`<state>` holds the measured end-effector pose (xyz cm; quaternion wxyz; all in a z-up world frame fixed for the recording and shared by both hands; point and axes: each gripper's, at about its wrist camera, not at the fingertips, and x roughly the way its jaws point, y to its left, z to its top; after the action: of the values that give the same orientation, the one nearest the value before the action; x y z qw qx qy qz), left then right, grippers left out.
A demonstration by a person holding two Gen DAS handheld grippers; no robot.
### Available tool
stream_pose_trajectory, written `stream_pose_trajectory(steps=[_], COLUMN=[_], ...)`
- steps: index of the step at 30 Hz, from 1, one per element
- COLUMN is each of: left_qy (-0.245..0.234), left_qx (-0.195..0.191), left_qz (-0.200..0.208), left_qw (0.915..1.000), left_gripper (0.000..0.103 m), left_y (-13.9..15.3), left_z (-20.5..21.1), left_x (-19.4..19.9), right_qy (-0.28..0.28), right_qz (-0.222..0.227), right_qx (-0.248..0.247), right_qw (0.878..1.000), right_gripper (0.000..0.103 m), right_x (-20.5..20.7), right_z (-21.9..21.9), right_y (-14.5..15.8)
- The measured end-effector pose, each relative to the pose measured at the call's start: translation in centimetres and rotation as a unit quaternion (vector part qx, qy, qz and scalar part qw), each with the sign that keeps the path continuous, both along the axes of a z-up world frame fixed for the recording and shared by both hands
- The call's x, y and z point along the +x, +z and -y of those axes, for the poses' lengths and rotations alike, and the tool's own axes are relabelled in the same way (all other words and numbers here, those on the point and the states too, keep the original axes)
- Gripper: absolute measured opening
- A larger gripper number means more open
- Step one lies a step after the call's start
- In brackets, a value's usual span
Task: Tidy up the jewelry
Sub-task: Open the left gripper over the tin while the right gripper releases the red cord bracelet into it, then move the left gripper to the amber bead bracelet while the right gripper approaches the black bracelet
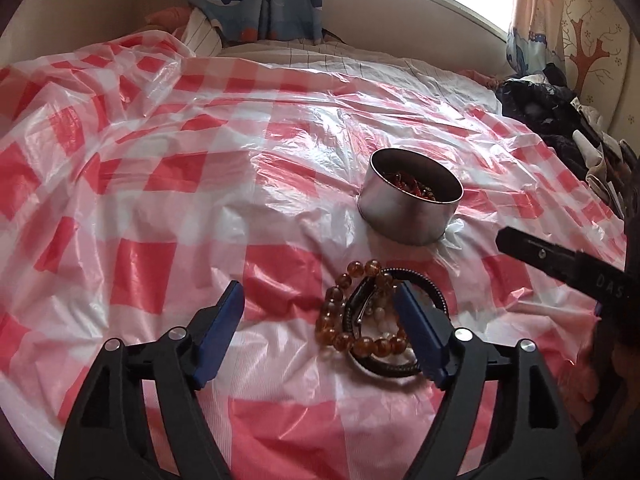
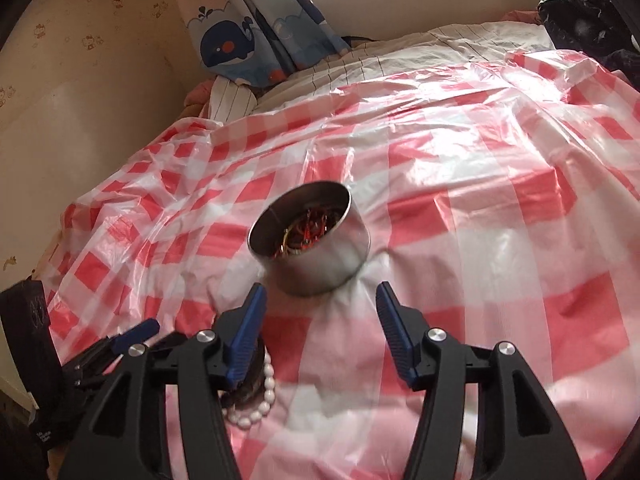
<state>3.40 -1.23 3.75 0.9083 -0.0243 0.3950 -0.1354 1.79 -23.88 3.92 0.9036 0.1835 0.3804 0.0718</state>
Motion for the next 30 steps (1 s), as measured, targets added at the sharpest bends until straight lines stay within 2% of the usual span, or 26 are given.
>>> stream_pose_trajectory(steps=[7, 9, 13, 22, 30], left_qy=[0.009, 0.018, 0.036, 0.041, 0.035], left_qx=[-0.009, -0.018, -0.032, -0.034, -0.035], left_qz=[0.006, 0.001, -0.003, -0.003, -0.008], left_qw=[0.9999, 0.9997, 0.9988, 0.9986, 0.9988], left_gripper=[0.084, 0.085, 0.088, 0.092, 0.093], left_y=[-0.9, -1.1, -1.2, -1.1, -1.2], left_z=[-0.6, -1.1, -1.8, -1.8, -1.6], left_x=[-0.7, -0.7, -0.6, -0.5, -0.4], right_qy=[0.002, -0.001, 0.001, -0.003, 0.003], right_qz=[-0.041, -0.045, -0.038, -0.030, -0.027], right_qx=[0.019, 0.007, -0.014, -0.049, -0.045], right_qw=[0.999, 0.999, 0.999, 0.998, 0.999], right_gripper=[0.060, 0.060, 0.065, 0.065, 0.065], right_x=[-1.6, -1.5, -1.5, -1.5, -1.5], right_z=[-1.2, -1.6, -2.6, -3.5, -3.6], right_y=[-3.0, -3.5, -3.4, -3.5, -3.5])
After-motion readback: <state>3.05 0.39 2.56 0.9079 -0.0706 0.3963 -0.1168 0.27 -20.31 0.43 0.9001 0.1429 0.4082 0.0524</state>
